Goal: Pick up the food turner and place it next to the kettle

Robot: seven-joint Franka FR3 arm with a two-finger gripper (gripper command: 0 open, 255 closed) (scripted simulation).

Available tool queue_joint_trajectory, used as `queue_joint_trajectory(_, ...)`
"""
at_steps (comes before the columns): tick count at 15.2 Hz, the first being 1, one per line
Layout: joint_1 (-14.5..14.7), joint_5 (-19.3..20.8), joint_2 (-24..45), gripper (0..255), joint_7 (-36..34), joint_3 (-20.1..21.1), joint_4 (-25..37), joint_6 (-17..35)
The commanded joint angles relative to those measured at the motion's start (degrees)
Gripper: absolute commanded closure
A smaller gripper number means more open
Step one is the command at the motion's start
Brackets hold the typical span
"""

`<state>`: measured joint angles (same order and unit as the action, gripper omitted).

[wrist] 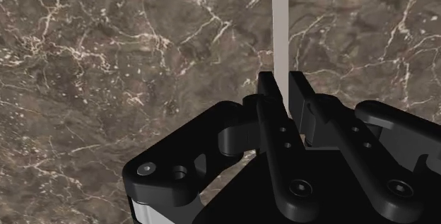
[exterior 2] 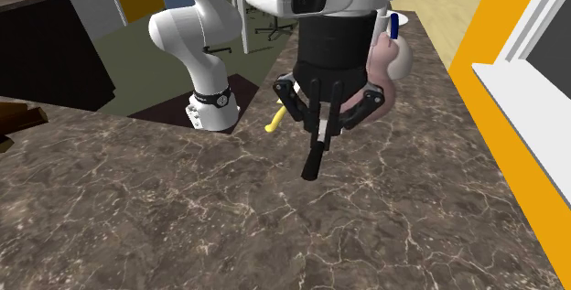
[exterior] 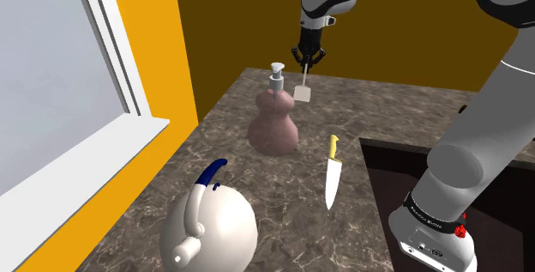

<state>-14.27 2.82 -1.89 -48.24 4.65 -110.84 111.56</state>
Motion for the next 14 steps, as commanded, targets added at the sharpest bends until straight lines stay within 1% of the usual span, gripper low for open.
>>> queue_joint_trajectory(1, 0.1, 0.0, -0.1, 255, 0.0, 0.1, 1.4, -1.6)
queue_joint_trajectory(14, 0.1, -0.2, -0.2, 255, 0.4, 0.1, 11.4, -11.6)
